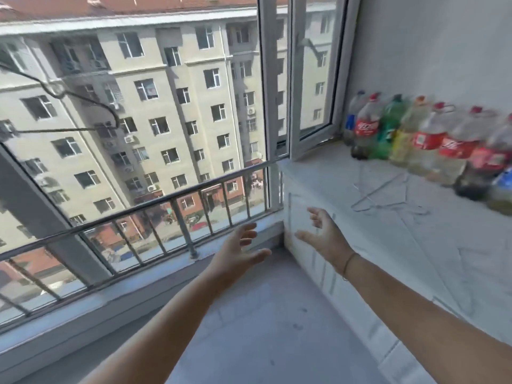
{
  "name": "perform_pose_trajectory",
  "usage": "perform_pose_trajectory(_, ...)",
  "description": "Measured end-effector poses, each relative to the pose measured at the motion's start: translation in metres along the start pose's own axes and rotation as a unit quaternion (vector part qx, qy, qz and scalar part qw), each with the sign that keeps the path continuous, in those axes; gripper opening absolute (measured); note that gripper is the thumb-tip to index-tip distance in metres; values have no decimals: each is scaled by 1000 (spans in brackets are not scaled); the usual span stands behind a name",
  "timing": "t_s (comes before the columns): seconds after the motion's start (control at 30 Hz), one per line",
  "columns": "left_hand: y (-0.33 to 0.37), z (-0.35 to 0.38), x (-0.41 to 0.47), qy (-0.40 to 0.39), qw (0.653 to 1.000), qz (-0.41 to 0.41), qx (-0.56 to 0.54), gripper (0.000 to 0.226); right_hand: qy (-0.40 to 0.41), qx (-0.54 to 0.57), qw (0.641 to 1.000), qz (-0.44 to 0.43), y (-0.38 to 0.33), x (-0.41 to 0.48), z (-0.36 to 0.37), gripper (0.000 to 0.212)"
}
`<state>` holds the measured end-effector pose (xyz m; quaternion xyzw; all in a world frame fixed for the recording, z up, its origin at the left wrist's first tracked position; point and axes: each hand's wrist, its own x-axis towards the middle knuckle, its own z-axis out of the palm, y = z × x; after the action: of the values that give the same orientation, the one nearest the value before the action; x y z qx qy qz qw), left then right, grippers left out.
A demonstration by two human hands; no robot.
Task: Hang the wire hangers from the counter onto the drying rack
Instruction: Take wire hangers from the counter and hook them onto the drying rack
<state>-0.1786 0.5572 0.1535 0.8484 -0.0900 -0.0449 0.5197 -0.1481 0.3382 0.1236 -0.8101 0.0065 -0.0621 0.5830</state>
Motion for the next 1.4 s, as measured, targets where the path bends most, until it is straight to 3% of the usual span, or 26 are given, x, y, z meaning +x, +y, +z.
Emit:
perform_pose_trajectory(0.27, 39, 133, 77, -97, 995, 6, -17, 60, 90, -17, 992, 86, 82, 20, -140, 59)
perform_pose_trajectory(0.6, 53, 255, 171, -123, 992, -27, -22, 55, 150, -67, 976, 143, 171, 71, -272, 33)
perform_pose_trajectory(0.83, 39, 285, 227, -121, 990, -69, -19, 49, 126, -87, 976, 158, 202, 146, -288, 20)
perform_pose_trajectory(1.17, 17, 301, 366, -155, 985, -80, 1, 41, 113, -129, 963, 207, 255, 261, -285, 17)
perform_pose_trajectory(1.4, 1, 314, 458, -203, 975, -88, 33, 40, 42, -259, 931, 254, 297, 313, -286, 19)
